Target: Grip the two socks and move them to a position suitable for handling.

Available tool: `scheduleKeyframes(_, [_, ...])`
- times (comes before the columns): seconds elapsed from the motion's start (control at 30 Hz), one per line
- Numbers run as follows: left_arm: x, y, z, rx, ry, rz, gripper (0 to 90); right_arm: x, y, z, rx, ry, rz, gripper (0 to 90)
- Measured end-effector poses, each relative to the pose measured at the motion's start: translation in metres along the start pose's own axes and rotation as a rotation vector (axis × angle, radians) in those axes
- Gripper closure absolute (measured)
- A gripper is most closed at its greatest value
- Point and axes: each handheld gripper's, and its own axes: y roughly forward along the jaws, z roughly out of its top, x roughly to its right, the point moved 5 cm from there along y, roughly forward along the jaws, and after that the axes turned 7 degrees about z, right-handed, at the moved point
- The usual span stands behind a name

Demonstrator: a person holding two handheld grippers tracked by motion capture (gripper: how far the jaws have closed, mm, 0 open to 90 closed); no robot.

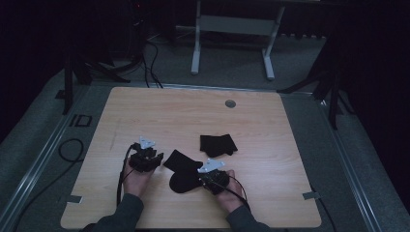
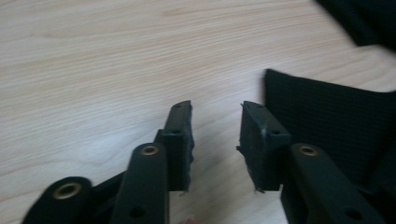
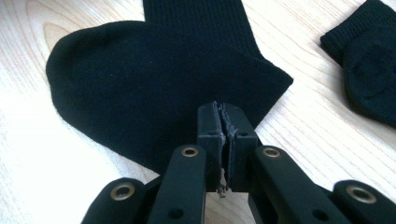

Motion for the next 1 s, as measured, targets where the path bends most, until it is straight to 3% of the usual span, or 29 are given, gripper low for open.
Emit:
scheduleKeyframes(0.17, [0.012,-0.004,0.002,0.029,0.055,-0.036,75.8,0.000,-0.001,-0.001,-0.005,0.000,0.008,86.6])
scheduleKeyframes(0.2, [0.017,-0.005,0.002,0.041,0.081,-0.053,77.8,0.000,-0.001,-0.001,-0.007,0.000,0.010,86.6])
scheduleKeyframes(0.3, [0.022,-0.005,0.002,0.047,0.099,-0.082,80.9,0.000,-0.001,-0.001,-0.009,-0.001,0.011,86.6])
scheduleKeyframes(0.33, [0.027,-0.005,0.002,0.053,0.127,-0.105,84.5,0.000,-0.002,-0.001,-0.011,-0.004,0.013,86.6])
scheduleKeyframes(0.43, [0.031,-0.005,0.002,0.054,0.148,-0.119,89.7,0.000,-0.002,-0.001,-0.015,-0.004,0.013,86.5])
scheduleKeyframes(0.73, [0.041,0.005,-0.004,-0.003,0.226,-0.141,90.0,0.000,-0.003,-0.002,-0.020,0.011,0.011,86.3])
scheduleKeyframes(1.0, [0.046,0.007,-0.006,-0.025,0.242,-0.175,89.9,0.009,-0.008,-0.005,-0.027,0.045,0.003,86.1])
